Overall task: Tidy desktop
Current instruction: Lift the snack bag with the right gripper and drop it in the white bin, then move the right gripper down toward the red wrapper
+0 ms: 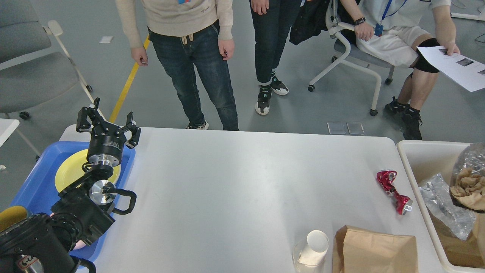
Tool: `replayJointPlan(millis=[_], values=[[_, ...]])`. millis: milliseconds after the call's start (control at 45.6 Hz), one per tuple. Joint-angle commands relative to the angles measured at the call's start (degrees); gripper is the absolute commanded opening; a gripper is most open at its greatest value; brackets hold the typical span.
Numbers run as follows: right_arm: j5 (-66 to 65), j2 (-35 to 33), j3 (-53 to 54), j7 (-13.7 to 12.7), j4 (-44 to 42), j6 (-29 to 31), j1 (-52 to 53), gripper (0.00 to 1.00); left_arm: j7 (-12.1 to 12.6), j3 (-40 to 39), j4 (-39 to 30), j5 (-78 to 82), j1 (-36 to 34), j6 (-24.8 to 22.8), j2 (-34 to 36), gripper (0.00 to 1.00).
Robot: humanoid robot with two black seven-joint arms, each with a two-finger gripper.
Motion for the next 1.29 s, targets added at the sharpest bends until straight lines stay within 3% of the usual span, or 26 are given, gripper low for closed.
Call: replayJointPlan(millis=[0, 132, 461, 636, 834, 1009, 1185, 1272], values=[[0.07, 2.12, 2.22, 0.0, -4.94, -0.62, -3.87, 0.72, 0.0, 0.0, 0.0, 0.01, 0.0, -0.01, 0.03, 0.97], [0.07, 2.12, 4.33, 0.0, -4.85, -0.53, -4.31, 0.99, 0.0, 0.0, 0.0, 0.01, 0.0, -0.01, 0.03, 0.97], [0.07, 3.35, 5.65, -0.09, -4.33, 0.44, 2.44, 1.0, 0.0, 0.0, 0.0, -0.08, 0.0, -0.01, 0.03, 0.97], [-0.37, 9.75, 4.51, -0.09, -2.05, 1.4, 11.15, 1.0, 0.0, 0.0, 0.0, 0.01, 0.0, -0.01, -0.06, 0.97], [-0.9, 11.96, -5.85, -0.09, 11.83, 18.53, 28.63, 1.0, 0.0, 0.0, 0.0, 0.01, 0.0, -0.01, -0.06, 0.96], [-0.99, 13.02, -8.76, -0.09, 26.33, 26.27, 43.31, 1.0, 0.0, 0.0, 0.0, 0.01, 0.0, -0.01, -0.06, 0.97], [-0.46, 13.54, -9.47, -0.09, 32.23, 41.55, 55.62, 1.0, 0.0, 0.0, 0.0, -0.08, 0.0, -0.01, -0.06, 0.97], [-0.46, 13.9, -9.56, -0.09, 34.78, 41.99, 60.63, 1.0, 0.0, 0.0, 0.0, 0.01, 0.0, -0.01, 0.03, 0.97]])
